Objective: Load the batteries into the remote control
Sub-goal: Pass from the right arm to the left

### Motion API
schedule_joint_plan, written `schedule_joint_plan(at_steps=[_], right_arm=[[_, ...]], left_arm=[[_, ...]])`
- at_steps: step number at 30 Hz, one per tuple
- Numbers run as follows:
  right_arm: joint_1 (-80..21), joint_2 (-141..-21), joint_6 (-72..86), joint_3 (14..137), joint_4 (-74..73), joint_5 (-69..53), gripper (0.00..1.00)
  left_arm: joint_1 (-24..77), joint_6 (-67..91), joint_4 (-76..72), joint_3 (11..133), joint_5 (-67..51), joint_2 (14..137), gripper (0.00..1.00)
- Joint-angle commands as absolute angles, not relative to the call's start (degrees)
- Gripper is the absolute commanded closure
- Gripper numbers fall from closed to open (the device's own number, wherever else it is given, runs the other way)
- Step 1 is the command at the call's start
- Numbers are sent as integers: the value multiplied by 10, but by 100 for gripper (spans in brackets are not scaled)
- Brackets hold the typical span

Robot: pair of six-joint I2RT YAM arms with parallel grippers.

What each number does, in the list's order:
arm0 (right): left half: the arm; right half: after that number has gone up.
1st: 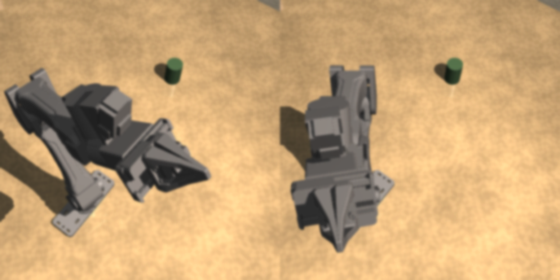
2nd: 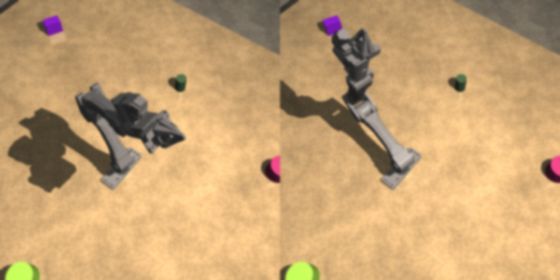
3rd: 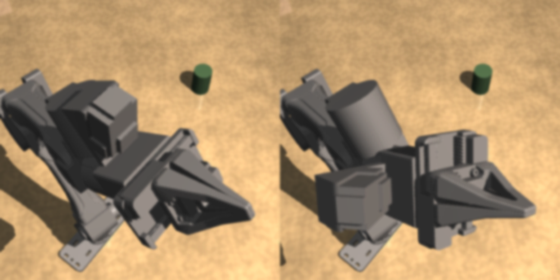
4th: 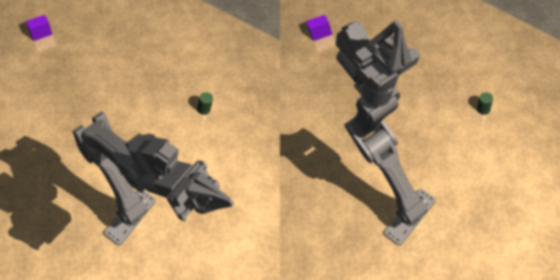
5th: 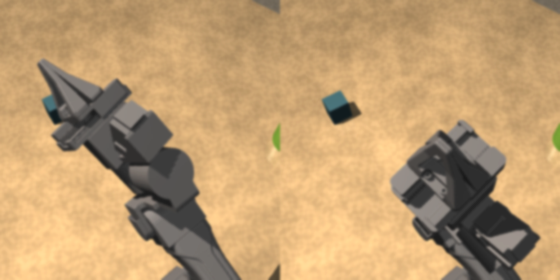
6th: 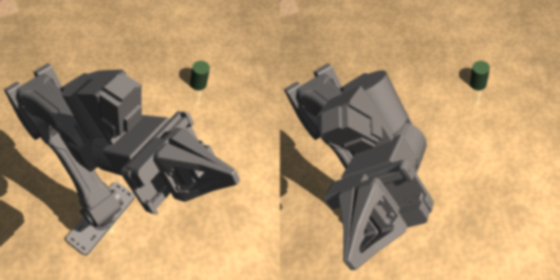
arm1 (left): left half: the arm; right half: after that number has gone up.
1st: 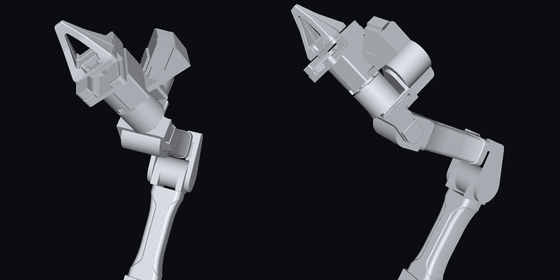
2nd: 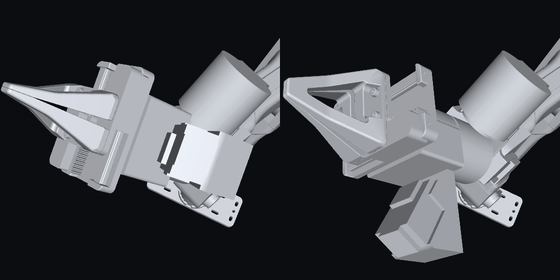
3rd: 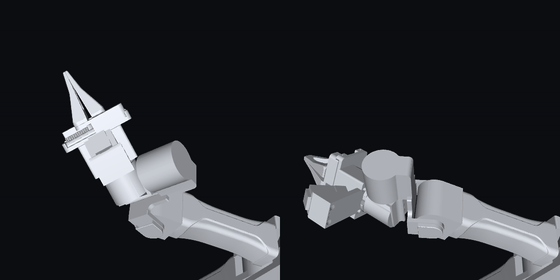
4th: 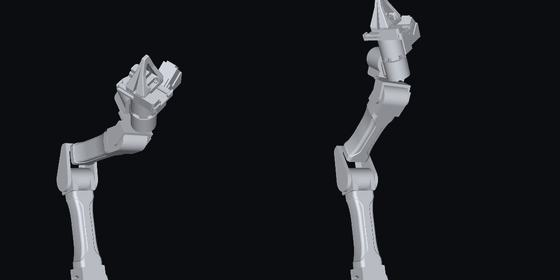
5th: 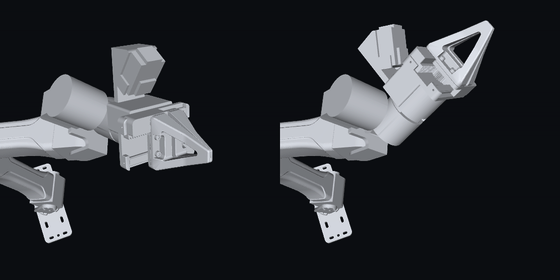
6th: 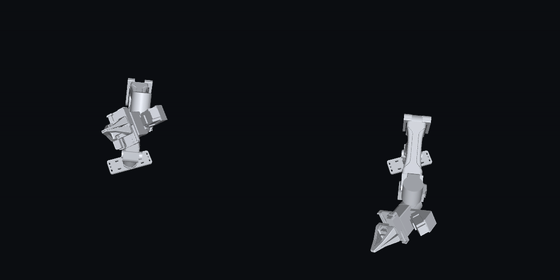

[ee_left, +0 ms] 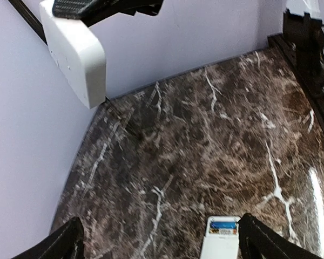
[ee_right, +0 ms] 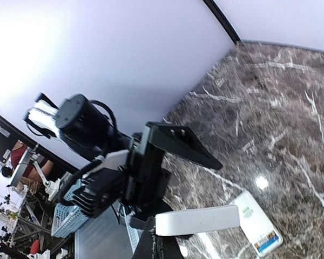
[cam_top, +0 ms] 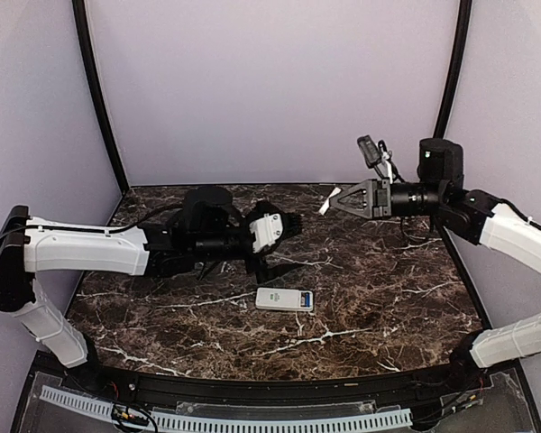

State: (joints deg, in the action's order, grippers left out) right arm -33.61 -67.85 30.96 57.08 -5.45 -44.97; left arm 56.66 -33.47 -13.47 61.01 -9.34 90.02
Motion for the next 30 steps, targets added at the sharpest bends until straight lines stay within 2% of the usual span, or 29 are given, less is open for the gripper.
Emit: schedule_joint_plan(at_steps=[1,7,14,19,20,21,22,24,30], right_arm=[[-348,-632,376,625,17,-409,100],[-365,-616,445,622,109,-372,100],[-383,-622,454,632,134,-353,100],[-387,-625,459,624,142,-347,100],[-388,-626,460,623,144,-347,100],[-388,-626,461,622,144,-347,100],[-388,-627,461,622,145,-347,100],[-389,-629,463,621,149,-347,100],[-390,-634,466,611,156,-345,100]], left_arm=[[566,-333,-325,615,-72,869,1],[578,-312,-411,674,-48,890,1],[593,-387,-444,744,-59,936,3],[594,-403,-437,756,-79,952,24],[594,-404,-434,759,-82,954,36],[595,-403,-429,761,-87,956,42],[594,-403,-427,763,-88,956,52],[594,-404,-429,764,-86,957,58],[595,-408,-436,766,-82,958,61]])
